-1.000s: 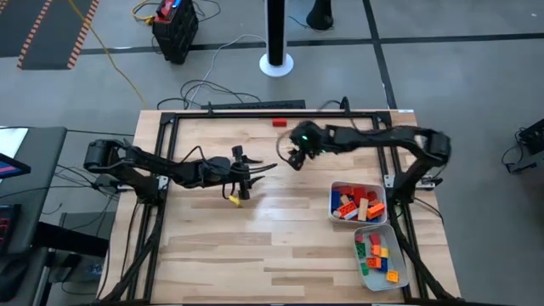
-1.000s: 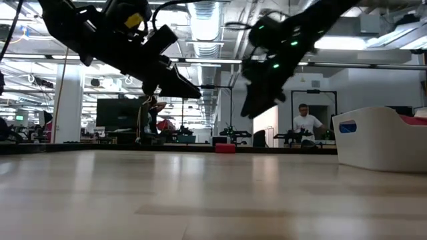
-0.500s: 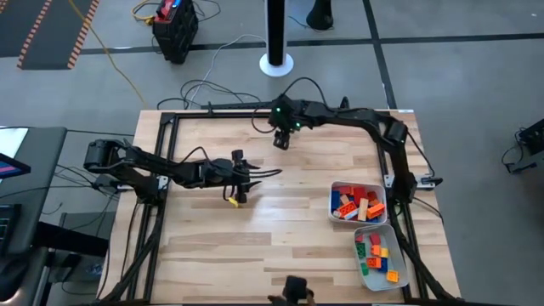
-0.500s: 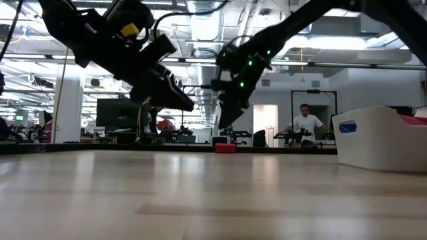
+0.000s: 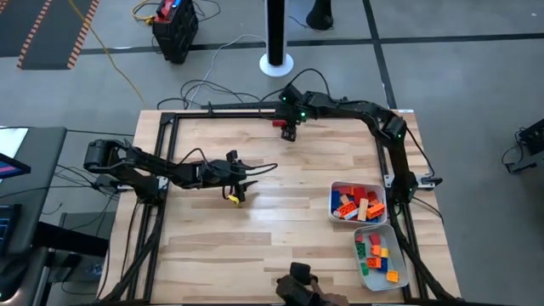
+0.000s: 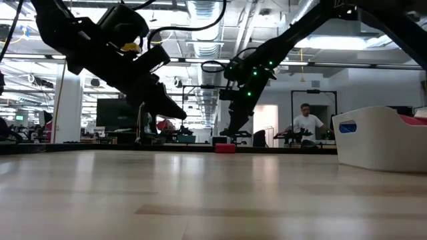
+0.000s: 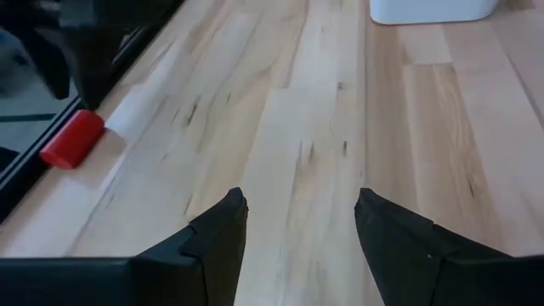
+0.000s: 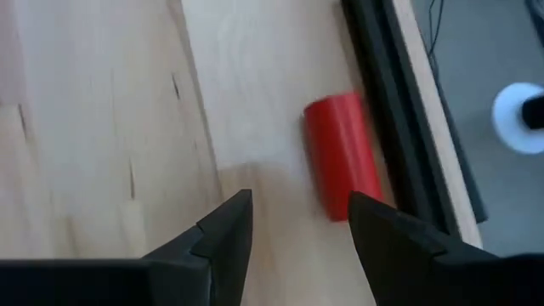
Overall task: Sort blocks by size
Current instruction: Put the red block into the white bin
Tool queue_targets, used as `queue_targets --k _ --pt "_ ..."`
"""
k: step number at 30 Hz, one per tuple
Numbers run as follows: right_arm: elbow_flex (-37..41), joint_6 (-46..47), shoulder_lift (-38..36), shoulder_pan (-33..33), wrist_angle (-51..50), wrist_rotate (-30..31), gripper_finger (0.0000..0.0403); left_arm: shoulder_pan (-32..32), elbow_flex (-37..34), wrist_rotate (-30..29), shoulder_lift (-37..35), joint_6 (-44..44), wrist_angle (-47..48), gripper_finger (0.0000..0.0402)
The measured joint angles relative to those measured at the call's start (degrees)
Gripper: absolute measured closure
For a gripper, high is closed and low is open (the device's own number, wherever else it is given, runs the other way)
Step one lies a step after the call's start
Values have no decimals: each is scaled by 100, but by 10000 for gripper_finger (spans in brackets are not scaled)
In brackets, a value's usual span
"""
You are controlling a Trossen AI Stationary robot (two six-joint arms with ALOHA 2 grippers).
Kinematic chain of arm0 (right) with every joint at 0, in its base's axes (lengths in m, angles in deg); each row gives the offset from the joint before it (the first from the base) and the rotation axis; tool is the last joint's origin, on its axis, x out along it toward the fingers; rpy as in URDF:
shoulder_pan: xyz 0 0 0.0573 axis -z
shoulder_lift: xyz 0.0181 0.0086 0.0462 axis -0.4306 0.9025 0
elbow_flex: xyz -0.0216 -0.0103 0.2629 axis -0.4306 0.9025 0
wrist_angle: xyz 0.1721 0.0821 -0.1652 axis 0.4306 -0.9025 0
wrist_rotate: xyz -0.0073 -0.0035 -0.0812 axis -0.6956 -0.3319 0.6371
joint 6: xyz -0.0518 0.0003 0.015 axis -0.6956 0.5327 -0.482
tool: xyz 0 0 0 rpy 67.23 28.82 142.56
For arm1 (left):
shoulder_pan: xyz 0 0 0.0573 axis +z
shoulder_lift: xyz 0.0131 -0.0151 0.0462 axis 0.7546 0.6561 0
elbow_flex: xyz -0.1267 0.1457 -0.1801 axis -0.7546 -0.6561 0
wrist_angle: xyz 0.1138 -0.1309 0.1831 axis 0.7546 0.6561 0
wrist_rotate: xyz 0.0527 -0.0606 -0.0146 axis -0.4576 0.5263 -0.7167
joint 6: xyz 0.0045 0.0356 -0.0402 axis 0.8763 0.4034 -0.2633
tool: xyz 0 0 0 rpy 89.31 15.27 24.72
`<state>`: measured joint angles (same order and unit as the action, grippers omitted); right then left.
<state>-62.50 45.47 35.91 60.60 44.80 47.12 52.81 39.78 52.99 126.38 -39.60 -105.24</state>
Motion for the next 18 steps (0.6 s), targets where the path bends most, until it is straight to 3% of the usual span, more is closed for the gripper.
queue_targets --k 18 --pt "-171 400 406 375 634 -376 188 20 2 6 0 177 -212 194"
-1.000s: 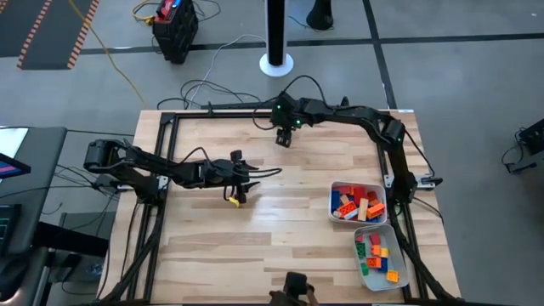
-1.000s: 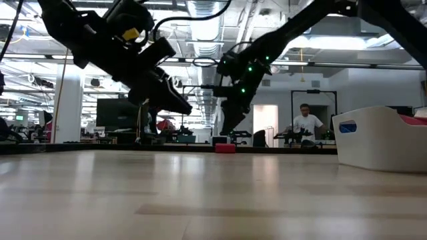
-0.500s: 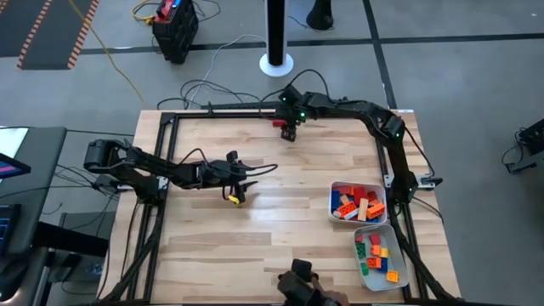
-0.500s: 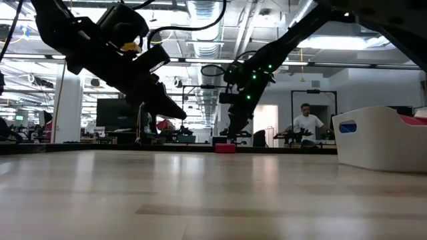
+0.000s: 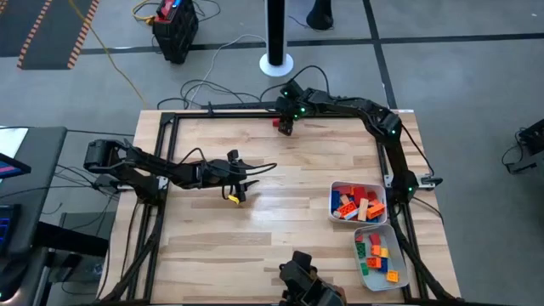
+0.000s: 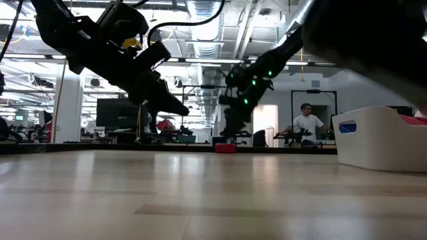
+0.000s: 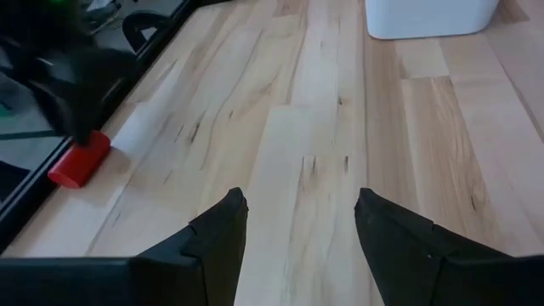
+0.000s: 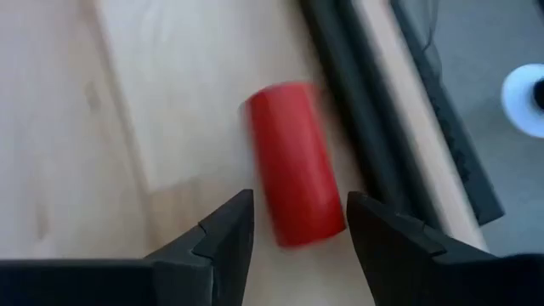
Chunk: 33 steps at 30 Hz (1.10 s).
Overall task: Sort blocks by size
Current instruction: Put the red block into the white bin
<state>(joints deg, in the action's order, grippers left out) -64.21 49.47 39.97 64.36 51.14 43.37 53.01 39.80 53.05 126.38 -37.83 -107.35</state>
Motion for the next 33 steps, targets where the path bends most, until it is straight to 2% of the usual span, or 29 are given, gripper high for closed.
queue_targets --k 9,17,20,24,28,33 --pt "13 -258 256 18 -242 157 188 18 0 -4 0 114 -5 194" --pt "2 -307 372 114 -291 13 190 103 0 -44 0 52 112 194" --pt "2 -317 371 122 -288 -18 206 125 0 -50 0 48 141 194" --pt "4 -400 371 116 -261 -19 251 125 0 -48 0 56 148 194" --pt "7 -409 371 111 -297 -18 252 125 0 -50 -2 100 301 194" --pt "-156 -340 281 77 -1197 60 246 125 2 -98 -2 102 408 194"
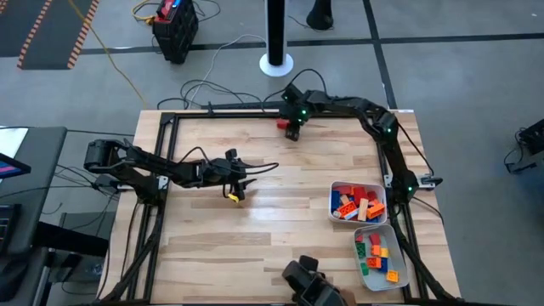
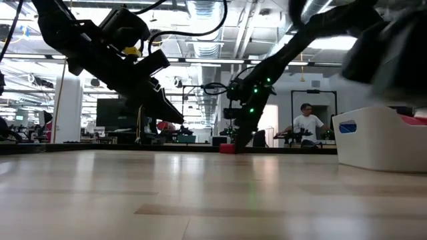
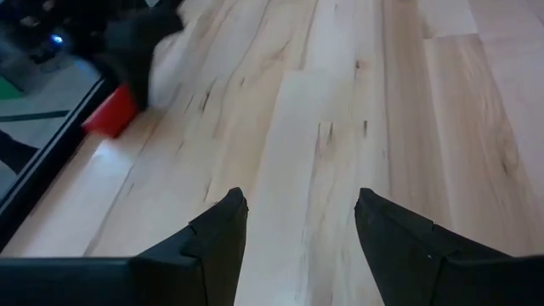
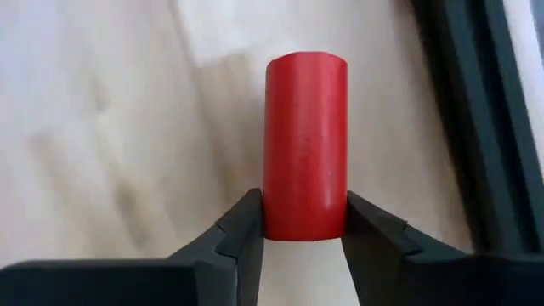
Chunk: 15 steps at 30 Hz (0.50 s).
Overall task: Sort blocks by size
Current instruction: Put the red block into the white bin
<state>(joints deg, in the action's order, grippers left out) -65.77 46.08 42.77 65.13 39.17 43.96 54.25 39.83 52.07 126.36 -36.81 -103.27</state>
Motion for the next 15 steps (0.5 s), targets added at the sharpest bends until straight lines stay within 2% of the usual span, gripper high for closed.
queue_targets --k 4,9,12,15 --pt "-382 243 -130 -103 -1278 34 247 0 0 -127 0 6 -7 194" --pt "-444 645 -452 -457 -3077 28 251 0 0 -157 0 -38 -7 194" --pt "-316 923 -670 -752 -4224 28 251 -2 0 -158 0 -109 -3 194" --pt "94 1171 -1097 -1088 -4611 25 251 -15 0 -158 0 -158 37 194"
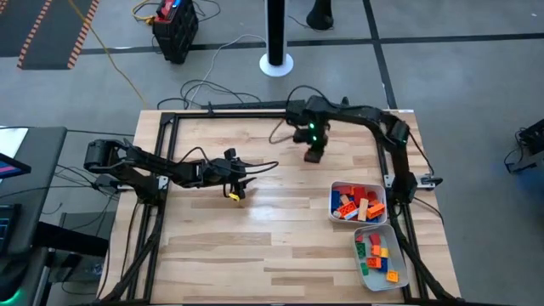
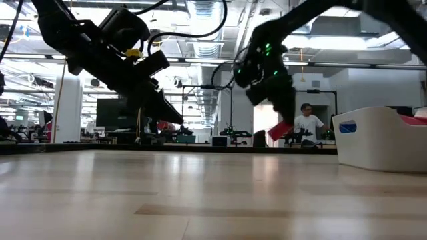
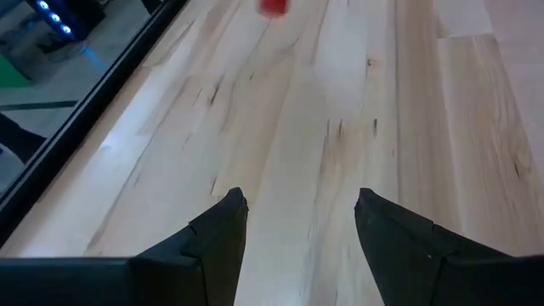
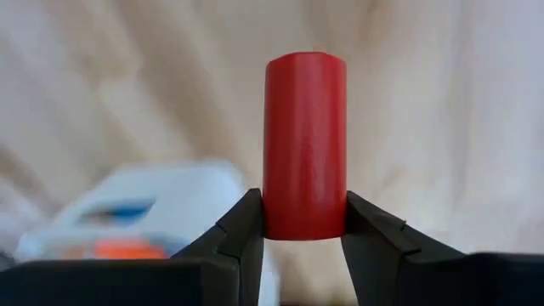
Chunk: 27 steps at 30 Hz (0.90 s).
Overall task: Sort blocks by size
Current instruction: Put the red block into the white bin
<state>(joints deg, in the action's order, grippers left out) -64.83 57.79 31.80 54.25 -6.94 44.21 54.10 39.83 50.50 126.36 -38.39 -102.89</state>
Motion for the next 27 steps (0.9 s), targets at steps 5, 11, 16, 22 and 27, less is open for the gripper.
queue_targets --k 5,11,16,22,27 --pt "1154 593 -1221 -607 15 -43 251 -105 0 -7 0 -85 127 194" --pt "2414 2161 -3139 -1339 797 -43 251 -243 0 -55 0 77 -186 194" --pt "3419 3672 -4352 -2239 949 53 250 -254 0 -80 0 65 -239 194" --pt "4575 5226 -5148 -3120 1323 842 224 -264 0 -93 0 55 -541 194" --pt "4929 5741 -5295 -3414 1616 864 168 -311 0 -94 0 132 -778 194"
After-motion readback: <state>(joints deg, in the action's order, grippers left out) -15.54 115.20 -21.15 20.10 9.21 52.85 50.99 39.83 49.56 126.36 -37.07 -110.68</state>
